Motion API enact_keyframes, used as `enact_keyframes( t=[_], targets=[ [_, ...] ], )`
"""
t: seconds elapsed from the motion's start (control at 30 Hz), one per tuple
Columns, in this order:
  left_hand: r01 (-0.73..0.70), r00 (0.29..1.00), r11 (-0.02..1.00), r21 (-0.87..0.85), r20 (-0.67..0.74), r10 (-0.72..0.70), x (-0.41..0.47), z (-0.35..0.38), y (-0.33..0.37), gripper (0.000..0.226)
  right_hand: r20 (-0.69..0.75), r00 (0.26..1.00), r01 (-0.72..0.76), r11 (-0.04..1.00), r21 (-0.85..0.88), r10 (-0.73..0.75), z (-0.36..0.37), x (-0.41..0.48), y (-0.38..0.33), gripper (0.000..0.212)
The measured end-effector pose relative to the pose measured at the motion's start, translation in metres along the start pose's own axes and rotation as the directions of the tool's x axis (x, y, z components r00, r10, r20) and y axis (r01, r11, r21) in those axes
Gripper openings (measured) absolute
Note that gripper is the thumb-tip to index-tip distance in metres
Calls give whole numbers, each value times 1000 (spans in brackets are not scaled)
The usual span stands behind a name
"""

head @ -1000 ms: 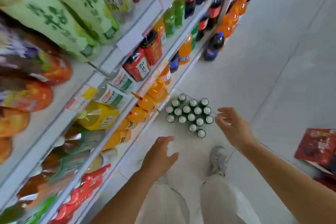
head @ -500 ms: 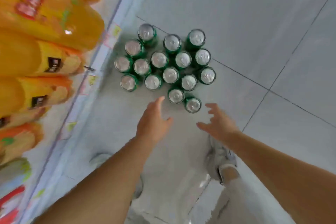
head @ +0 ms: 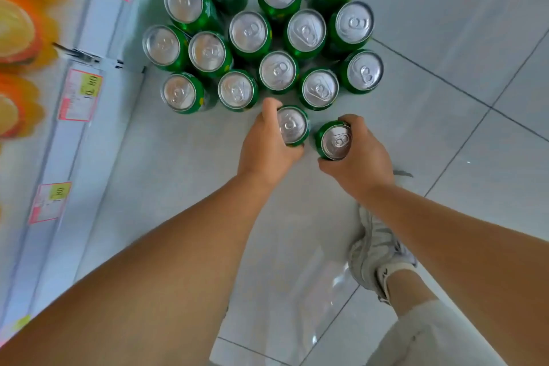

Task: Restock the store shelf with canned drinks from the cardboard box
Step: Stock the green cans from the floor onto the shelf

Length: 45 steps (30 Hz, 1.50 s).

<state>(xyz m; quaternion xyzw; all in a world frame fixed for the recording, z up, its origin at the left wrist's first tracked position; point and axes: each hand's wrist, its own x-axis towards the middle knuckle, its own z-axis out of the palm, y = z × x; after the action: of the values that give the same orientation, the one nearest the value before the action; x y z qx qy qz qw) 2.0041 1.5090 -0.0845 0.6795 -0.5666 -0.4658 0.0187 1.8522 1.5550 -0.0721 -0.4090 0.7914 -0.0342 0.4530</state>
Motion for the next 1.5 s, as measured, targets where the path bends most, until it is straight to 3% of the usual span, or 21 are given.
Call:
enact_keyframes(
  t=[0.2, 0.33, 0.47, 0.6, 0.77, 0.97, 1.2, 1.3, 1.5],
  targets=[
    [73, 997, 986, -150, -20, -77, -111, -119, 78, 69, -7, 1000, -2, 998, 68, 2, -117, -103, -79, 70],
    [48, 993, 964, -261, -91, -74, -205, -234, 158, 69, 48, 990, 125, 985, 121, -132, -219, -194, -173, 71],
    [-98, 959, 929, -357, -284, -8, -295, -352, 245, 71, 52, 944, 315, 939, 138, -325, -324, -287, -283, 65],
    [-264, 870, 874, -408, -491, 34, -382, -455, 317, 69, 57, 833, 538, 830, 145, -550, -414, -381, -387, 61],
    [-450, 736, 796, -405, -674, 73, -490, -551, 366, 71, 72, 613, 766, 614, 192, -787, -482, -474, -498, 71],
    [-586, 475, 753, -299, -880, 20, -579, -637, 378, 64, -9, 390, 870, 365, 330, -921, -498, -569, -596, 68],
    [-633, 232, 755, -170, -972, -25, -642, -710, 330, 52, -65, 301, 874, 248, 417, -951, -453, -628, -672, 60],
    [-635, 182, 755, -163, -982, -60, -652, -732, 300, 47, -98, 273, 887, 211, 411, -957, -425, -638, -704, 64],
    [-640, 213, 745, -190, -975, -66, -652, -743, 259, 50, -125, 205, 927, 151, 345, -971, -372, -650, -762, 66]
  ],
)
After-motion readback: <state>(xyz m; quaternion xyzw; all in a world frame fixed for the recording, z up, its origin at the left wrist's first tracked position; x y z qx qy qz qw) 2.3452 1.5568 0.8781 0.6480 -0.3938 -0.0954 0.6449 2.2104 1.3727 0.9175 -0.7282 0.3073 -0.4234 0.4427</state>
